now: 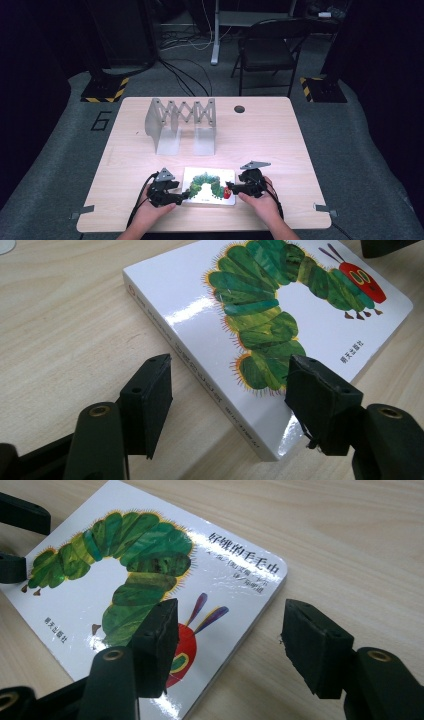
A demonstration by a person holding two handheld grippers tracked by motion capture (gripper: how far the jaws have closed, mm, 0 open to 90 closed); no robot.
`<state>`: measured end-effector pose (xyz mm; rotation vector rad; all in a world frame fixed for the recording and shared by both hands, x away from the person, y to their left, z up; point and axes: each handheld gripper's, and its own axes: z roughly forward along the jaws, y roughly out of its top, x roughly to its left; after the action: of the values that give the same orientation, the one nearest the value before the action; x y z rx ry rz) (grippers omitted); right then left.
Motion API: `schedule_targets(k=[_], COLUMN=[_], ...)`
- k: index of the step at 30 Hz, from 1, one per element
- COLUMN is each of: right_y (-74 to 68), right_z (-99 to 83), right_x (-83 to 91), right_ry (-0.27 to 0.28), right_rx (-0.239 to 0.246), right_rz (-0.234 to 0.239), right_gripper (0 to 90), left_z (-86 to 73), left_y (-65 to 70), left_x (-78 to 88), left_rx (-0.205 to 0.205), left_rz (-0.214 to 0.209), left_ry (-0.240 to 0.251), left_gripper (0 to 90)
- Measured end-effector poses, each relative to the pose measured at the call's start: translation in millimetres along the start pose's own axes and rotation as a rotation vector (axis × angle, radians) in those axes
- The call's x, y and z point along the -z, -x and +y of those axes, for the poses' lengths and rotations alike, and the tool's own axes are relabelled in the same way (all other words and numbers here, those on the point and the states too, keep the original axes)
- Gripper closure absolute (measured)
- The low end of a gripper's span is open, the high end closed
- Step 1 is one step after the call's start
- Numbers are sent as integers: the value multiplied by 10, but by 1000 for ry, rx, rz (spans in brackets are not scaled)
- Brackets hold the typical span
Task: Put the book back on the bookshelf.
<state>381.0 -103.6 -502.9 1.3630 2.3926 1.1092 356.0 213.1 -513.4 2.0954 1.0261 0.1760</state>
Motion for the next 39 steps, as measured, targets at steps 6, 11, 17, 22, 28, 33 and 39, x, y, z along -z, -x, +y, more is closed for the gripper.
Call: schedule_targets(k=[6, 11, 17, 22, 28, 33, 39], right_y=[-16, -33, -61, -82, -101, -81, -73], right_z=[-16, -26, -36, -56, -81, -92, -122], right_x=[-46, -65, -74, -101, -80, -58, -9], right_ry=[-15, -12, -22, -38, -53, -55, -66], right_rx=[12, 5, 5, 24, -6, -7, -13], right_rz=[3, 7, 16, 30, 51, 51, 47], right_gripper=[387, 372, 369, 367, 364, 354, 370], left_z=[-5, -3, -1, -1, -6, -22, -30], left_y=[38, 57, 88, 92, 120, 181, 234], left_x=[-25, -54, -72, -71, -58, -58, -67], left_rx=[15, 5, 17, 20, 10, -12, -10], left_rz=[-9, -10, -20, -18, -15, -19, -28], left_ry=[3, 8, 0, -1, -8, -10, -10], left_gripper=[338, 321, 299, 303, 299, 298, 297])
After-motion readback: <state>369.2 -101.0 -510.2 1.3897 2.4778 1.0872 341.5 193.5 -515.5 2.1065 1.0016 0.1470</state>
